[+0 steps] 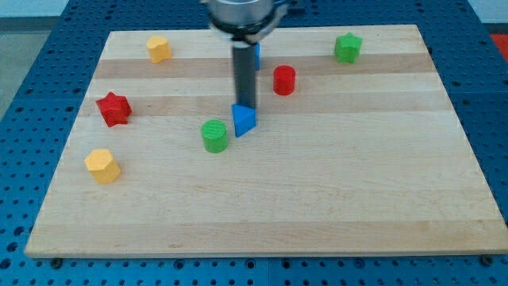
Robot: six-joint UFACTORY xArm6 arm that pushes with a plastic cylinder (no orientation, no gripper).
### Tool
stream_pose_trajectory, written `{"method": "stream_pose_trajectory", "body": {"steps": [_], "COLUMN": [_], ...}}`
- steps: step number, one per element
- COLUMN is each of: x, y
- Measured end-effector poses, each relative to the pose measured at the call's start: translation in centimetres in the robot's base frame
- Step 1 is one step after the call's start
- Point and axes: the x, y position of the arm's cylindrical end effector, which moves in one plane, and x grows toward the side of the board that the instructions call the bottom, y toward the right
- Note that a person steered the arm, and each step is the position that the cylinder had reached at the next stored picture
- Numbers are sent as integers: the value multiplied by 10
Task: Slide yellow hexagon to the bottom center
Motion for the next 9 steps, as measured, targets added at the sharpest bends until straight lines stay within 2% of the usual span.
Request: {"method": "stream_pose_trajectory", "body": {"steps": [1, 2, 3, 4, 5, 7, 8, 9], "x": [15, 6, 23, 63, 83, 98, 121, 109], "y": [-60, -82, -130, -195, -231, -20, -49, -59]}}
